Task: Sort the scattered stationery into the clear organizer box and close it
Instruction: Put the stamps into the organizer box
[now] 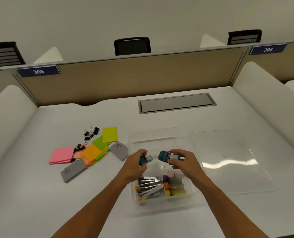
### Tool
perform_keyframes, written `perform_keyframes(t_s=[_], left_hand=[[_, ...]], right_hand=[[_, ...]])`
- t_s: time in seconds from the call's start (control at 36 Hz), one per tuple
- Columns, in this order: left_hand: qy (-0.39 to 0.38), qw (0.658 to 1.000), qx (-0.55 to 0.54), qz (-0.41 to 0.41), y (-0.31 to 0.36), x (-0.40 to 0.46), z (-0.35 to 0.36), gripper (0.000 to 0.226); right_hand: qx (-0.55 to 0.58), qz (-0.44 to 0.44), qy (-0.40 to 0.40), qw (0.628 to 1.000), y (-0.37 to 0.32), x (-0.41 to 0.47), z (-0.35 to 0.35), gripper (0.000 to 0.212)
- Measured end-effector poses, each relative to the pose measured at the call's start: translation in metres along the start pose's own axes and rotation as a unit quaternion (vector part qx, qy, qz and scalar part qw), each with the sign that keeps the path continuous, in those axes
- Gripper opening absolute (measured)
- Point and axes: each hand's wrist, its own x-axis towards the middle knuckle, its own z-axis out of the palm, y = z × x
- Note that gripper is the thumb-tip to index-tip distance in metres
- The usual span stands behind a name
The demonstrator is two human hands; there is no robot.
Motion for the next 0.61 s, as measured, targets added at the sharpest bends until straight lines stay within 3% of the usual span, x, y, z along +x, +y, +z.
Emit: perform_keyframes(t_s=[0.22, 0.61], left_hand=[[-0.078, 0.994, 0.080, 0.003, -0.005, 0.017, 0.009, 0.046], [-0.177, 0.965, 0.195, 0.008, -0.005, 0.042, 0.012, 0.064]], right_hand=[[0.014, 0.003, 0.010, 1.000, 0.004, -0.003, -0.004, 0.035], [0.007, -0.008, 0.023, 1.000, 0.009, -0.003, -0.007, 0.033]])
